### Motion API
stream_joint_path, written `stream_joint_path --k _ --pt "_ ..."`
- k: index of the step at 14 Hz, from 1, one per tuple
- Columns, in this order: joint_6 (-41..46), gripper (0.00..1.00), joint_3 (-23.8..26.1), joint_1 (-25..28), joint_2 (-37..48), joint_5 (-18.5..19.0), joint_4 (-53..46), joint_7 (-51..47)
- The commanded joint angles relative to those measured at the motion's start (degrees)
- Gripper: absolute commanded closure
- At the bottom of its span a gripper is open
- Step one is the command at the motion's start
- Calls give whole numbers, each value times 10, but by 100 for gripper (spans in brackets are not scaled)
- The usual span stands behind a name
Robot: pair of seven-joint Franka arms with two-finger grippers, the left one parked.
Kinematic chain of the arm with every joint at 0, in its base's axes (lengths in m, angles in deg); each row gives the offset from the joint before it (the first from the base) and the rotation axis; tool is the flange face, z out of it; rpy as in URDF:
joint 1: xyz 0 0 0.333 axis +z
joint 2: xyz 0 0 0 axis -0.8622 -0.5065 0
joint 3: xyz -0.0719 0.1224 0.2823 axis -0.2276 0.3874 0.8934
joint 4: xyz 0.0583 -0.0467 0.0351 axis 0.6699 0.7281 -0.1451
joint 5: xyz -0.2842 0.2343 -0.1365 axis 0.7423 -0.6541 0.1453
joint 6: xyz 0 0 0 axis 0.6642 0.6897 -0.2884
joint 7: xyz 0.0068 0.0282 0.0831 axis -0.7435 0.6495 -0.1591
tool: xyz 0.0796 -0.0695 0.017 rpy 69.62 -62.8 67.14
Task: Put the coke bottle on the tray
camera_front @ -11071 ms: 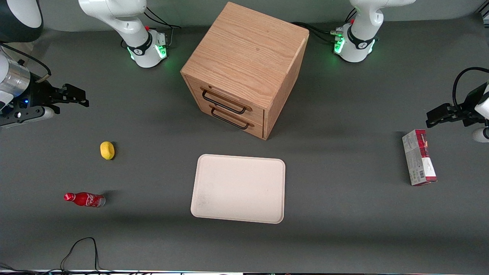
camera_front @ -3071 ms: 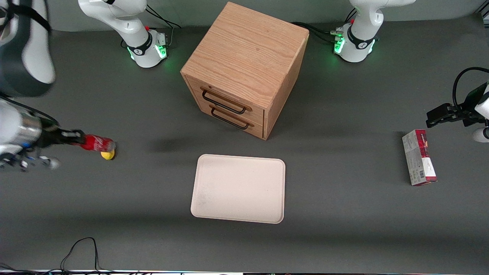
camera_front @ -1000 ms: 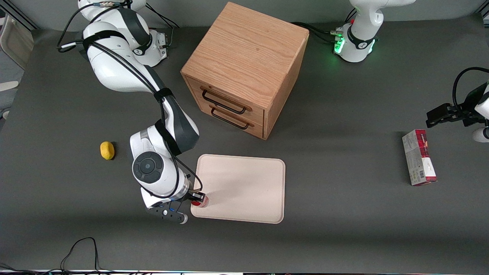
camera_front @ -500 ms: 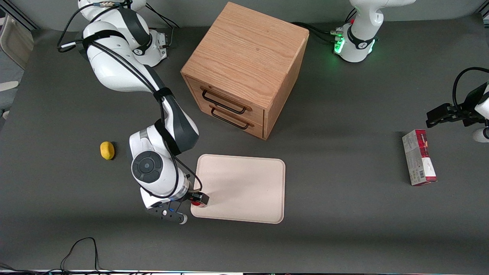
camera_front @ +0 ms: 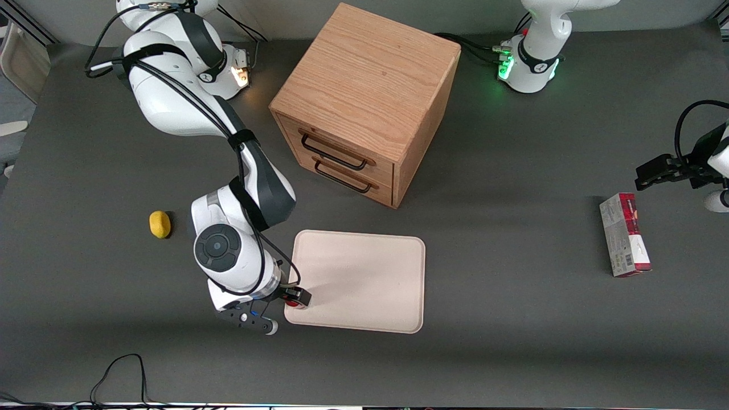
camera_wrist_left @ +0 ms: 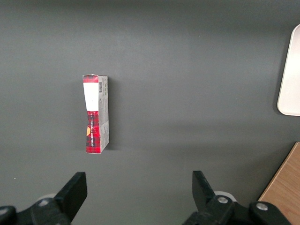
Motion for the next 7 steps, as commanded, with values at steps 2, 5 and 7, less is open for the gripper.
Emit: stream_joint_path --k 2,5,7 --pt "29 0 -3 7 2 14 -12 -23" --pt "128 0 -2 2 59 11 -2 -7" --pt "159 0 -3 -19 119 -5 59 58"
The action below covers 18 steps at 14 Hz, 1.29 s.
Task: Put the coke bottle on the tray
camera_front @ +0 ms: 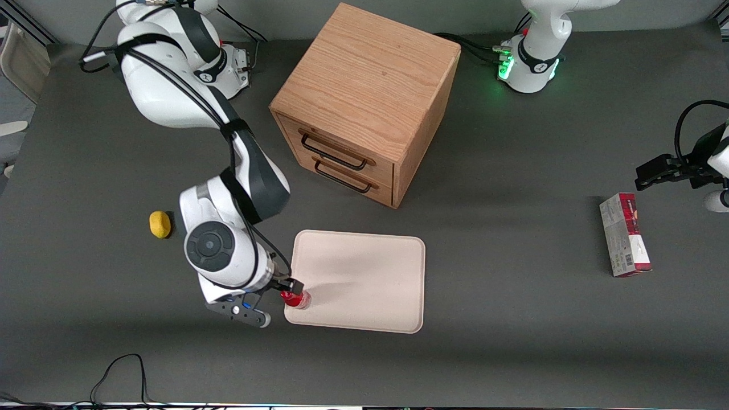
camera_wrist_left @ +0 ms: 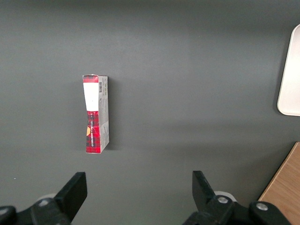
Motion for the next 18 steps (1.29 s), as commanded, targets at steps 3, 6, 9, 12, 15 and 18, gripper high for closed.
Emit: stream_joint_path --k 3,6,9,12,15,18 --pt "13 0 -3 -62 227 -42 255 163" --pt "-3 0 -12 -114 384 -55 438 291" --pt "2 0 -80 -119 525 -63 563 414" --pt "25 0 -88 -123 593 -61 593 434" --pt "28 0 -34 -193 587 -65 585 458" --pt "31 0 -1 -238 566 -88 562 469"
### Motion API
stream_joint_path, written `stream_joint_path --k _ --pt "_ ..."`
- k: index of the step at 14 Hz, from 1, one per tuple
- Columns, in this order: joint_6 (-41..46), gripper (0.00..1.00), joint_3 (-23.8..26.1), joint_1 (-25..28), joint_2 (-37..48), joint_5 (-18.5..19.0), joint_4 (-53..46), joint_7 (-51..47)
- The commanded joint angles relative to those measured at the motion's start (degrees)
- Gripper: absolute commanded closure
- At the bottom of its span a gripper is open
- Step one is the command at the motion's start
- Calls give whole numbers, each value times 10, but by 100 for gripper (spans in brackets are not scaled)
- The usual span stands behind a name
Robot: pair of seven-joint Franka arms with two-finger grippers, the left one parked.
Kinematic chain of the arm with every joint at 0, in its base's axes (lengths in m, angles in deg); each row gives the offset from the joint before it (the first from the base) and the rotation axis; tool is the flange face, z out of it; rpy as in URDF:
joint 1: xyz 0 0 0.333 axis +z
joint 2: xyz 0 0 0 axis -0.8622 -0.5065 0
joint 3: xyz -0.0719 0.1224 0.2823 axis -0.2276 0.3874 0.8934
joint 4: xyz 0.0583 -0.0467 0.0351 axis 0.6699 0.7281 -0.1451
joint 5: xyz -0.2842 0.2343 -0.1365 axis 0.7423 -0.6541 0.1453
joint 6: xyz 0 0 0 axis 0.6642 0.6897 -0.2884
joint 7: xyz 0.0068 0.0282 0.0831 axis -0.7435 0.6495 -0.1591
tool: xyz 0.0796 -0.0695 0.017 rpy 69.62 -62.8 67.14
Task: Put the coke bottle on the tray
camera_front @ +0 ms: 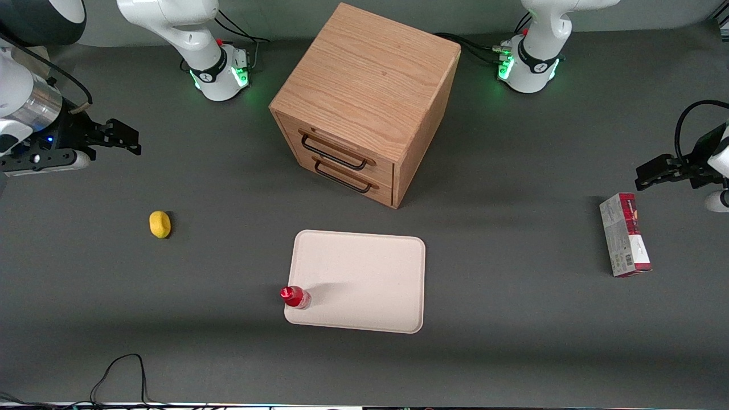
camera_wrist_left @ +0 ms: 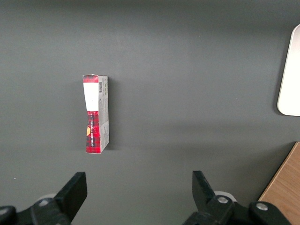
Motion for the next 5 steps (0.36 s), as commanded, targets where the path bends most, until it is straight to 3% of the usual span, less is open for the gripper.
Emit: stream_joint_path --k 1,5 --pt "6 0 12 -23 -30 -21 -31 20" --pt "12 0 15 -39 -35 -21 -46 33"
